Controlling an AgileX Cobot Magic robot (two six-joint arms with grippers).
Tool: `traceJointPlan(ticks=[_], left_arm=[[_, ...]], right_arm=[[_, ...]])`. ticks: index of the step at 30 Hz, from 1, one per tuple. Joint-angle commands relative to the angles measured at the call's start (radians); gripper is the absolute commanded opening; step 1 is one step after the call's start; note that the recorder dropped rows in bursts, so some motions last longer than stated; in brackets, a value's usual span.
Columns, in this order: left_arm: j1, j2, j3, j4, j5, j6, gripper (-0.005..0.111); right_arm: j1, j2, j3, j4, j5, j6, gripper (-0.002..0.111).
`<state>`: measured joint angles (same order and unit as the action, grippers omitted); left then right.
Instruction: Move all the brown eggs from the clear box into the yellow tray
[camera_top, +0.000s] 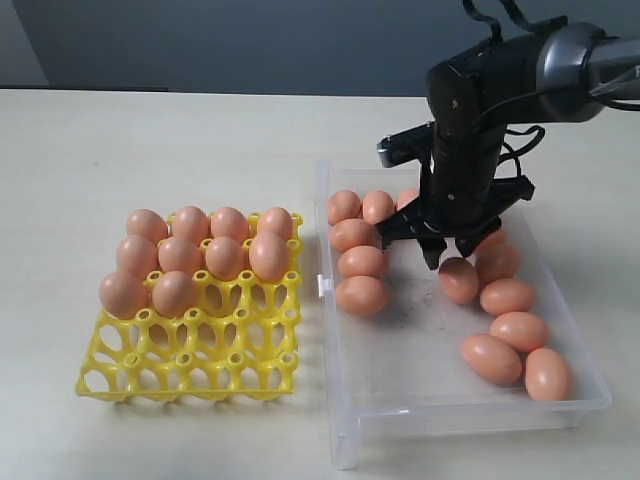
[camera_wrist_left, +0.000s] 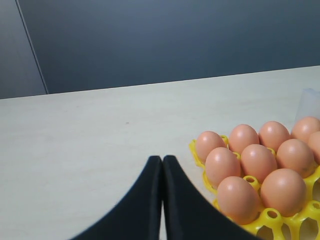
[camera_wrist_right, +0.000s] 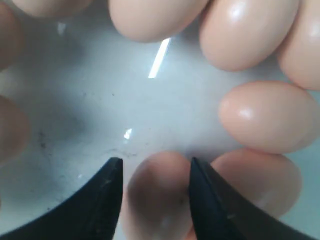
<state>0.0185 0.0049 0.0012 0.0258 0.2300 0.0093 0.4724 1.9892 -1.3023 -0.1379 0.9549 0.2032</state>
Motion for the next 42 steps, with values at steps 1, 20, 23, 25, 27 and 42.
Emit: traceJointPlan(ticks=[1,20,23,25,27,42], left_arm=[[-0.011,-0.005,-0.001,-0.001,-0.005,-0.002,0.0],[-0.011,-0.005,-0.001,-0.001,-0.005,-0.002,0.0],[-0.011,-0.005,-0.001,-0.001,-0.005,-0.002,0.0],[-0.011,-0.005,-0.001,-0.001,-0.005,-0.002,0.0],[-0.011,-0.005,-0.001,-0.001,-0.005,-0.002,0.0],[-0.011,-0.005,-0.001,-0.001,-0.005,-0.002,0.0]], right_arm=[[-0.004,0.017,0.0,0.013,0.071,-0.03,0.042],[-0.004,-0.058,0.002,0.111,0.266,-0.024,0.042],[-0.004,-0.039,0.002,0.119,0.265,-0.024,0.042],[-0.004,-0.016,0.002,0.117,0.26,-0.026,0.042],[-0.004,0.033,0.002,0.096,0.251,-0.026,0.042],[-0.004,0.135,0.0,0.08,0.156,-0.025,-0.001]])
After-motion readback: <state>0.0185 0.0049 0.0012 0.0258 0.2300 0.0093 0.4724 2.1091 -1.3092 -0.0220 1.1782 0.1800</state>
